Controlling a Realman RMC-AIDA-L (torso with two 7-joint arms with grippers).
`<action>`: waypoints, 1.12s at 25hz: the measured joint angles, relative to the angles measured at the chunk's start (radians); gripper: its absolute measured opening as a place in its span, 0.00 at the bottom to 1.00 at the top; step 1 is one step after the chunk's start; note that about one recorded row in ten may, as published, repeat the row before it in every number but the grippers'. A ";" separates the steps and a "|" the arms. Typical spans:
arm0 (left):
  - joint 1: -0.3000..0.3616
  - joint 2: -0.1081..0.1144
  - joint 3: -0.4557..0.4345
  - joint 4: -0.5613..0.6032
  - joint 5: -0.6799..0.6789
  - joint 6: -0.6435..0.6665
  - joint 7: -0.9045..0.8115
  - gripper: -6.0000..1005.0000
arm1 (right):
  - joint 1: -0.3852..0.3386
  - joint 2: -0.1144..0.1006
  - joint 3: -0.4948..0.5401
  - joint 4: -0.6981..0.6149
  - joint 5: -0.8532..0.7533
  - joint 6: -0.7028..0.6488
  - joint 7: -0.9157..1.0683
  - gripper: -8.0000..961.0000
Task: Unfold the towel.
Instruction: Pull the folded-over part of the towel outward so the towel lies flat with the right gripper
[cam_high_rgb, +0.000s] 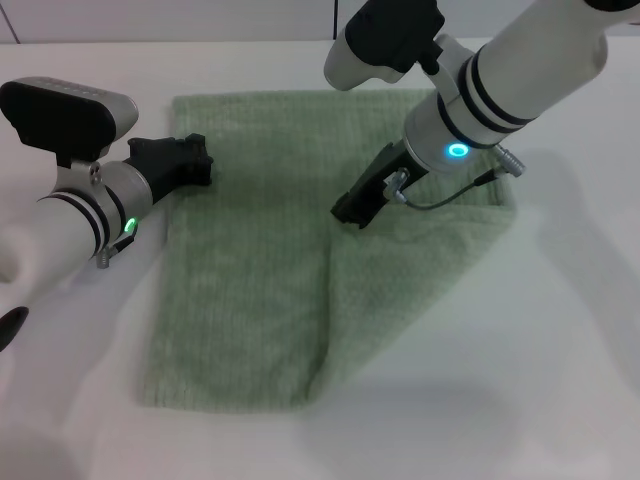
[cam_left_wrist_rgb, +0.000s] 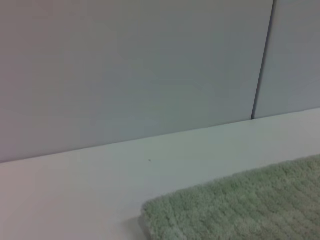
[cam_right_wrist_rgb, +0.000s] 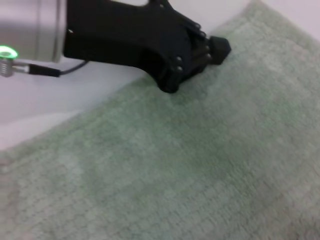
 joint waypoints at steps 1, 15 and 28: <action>0.000 0.000 0.000 0.000 0.000 0.000 0.000 0.00 | -0.013 -0.001 0.000 -0.029 0.000 0.014 0.000 0.04; 0.009 0.000 0.002 -0.005 0.000 0.000 0.000 0.00 | -0.164 -0.004 0.011 -0.428 -0.062 0.271 -0.001 0.04; 0.011 0.001 0.002 -0.007 0.000 0.000 0.000 0.00 | -0.241 -0.002 0.040 -0.665 -0.121 0.553 -0.003 0.04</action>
